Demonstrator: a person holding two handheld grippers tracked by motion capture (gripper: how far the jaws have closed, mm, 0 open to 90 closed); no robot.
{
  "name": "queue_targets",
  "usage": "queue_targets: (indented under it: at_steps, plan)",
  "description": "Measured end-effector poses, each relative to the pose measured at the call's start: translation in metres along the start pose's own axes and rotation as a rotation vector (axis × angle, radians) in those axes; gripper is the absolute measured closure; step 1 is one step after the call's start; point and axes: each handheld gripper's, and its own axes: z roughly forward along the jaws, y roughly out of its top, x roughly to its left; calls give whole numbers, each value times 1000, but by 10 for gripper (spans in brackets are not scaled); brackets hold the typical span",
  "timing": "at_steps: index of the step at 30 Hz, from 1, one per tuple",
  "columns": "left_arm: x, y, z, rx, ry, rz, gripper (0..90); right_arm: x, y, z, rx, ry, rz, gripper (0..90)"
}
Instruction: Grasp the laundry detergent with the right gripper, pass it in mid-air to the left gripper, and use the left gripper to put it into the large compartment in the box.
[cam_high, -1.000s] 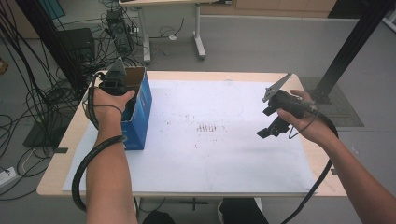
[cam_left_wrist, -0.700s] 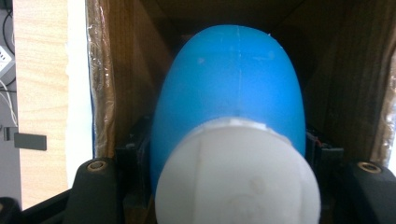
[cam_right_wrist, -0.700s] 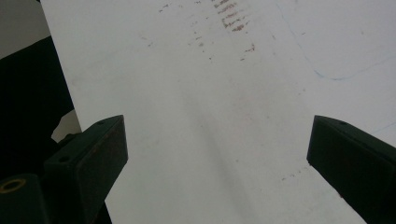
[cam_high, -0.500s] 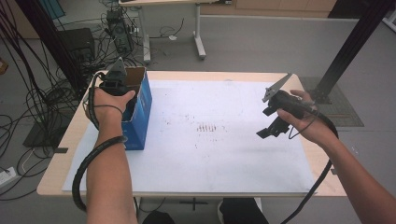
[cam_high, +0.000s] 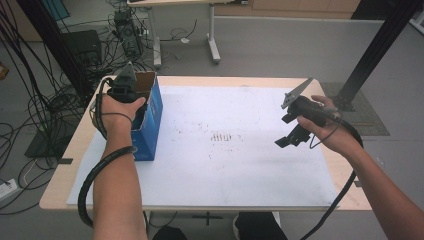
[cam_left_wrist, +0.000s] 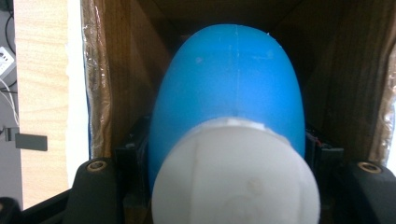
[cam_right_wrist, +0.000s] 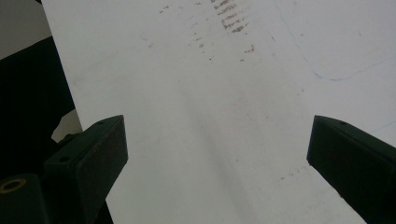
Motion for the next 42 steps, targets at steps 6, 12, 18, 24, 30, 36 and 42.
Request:
queue_targets:
  at_steps: [6, 12, 18, 24, 30, 36, 42]
  plan:
    - [0, 0, 0, -1, 1, -1, 354, 0, -1, 0, 0, -1, 1, 50]
    - [0, 0, 0, -1, 0, 0, 354, 0, 0, -1, 2, -2, 1, 50]
    - [0, 0, 0, -2, 3, 1, 354, 0, 1, -1, 7, -4, -3, 50]
    - [-1, 1, 0, -1, 6, 7, 353, 0, 2, -2, 8, -6, -6, 50]
    - [-1, 0, 0, -2, 7, 5, 354, 0, 2, -2, 8, -5, -5, 50]
    - [-1, 0, 0, 0, 7, 5, 354, 0, 2, -2, 11, -6, -7, 50]
    - [-1, 0, 1, 1, 7, 6, 354, 0, 2, -2, 7, -5, -6, 50]
